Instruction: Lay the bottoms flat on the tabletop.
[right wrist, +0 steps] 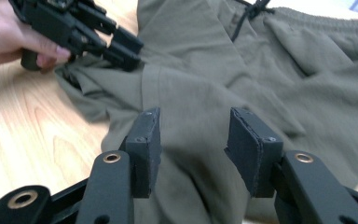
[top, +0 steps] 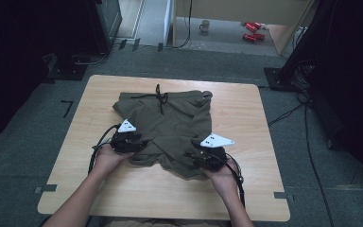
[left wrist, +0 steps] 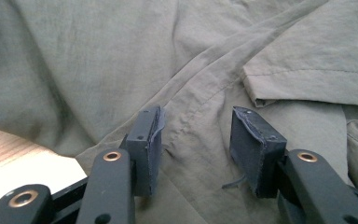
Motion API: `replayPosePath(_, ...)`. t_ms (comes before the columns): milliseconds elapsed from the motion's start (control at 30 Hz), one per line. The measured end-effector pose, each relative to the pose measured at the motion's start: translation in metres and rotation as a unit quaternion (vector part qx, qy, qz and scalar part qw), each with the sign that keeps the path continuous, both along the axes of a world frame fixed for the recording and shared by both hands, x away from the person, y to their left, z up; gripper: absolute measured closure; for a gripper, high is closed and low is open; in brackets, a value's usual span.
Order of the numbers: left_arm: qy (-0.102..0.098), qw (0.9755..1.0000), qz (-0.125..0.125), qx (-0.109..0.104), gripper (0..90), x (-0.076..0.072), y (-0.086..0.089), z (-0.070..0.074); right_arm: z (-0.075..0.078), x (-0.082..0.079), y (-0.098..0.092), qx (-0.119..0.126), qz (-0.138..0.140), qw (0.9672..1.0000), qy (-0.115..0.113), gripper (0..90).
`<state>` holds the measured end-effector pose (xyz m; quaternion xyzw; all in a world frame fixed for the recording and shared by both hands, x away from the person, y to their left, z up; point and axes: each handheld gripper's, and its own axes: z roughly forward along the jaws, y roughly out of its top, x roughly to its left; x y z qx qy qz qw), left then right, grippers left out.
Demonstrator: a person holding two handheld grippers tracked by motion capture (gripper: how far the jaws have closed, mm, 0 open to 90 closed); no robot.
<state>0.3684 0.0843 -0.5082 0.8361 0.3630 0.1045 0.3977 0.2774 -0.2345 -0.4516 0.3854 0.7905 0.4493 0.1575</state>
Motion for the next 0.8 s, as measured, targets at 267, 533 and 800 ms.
replayPosePath(267,0.002,1.0,-0.001,-0.002,53.7,0.0,-0.002,-0.001,-0.001,0.032,0.009,-0.013,-0.002,0.9999,-0.001,50.7)
replayPosePath(533,0.004,1.0,-0.002,-0.004,55.7,0.0,-0.001,-0.001,-0.021,0.059,0.016,-0.035,0.015,0.9988,0.03,50.3)
replayPosePath(800,0.003,1.0,-0.002,-0.005,56.4,0.001,0.0,-0.003,-0.028,0.05,0.016,-0.075,0.009,0.9966,0.032,85.1)
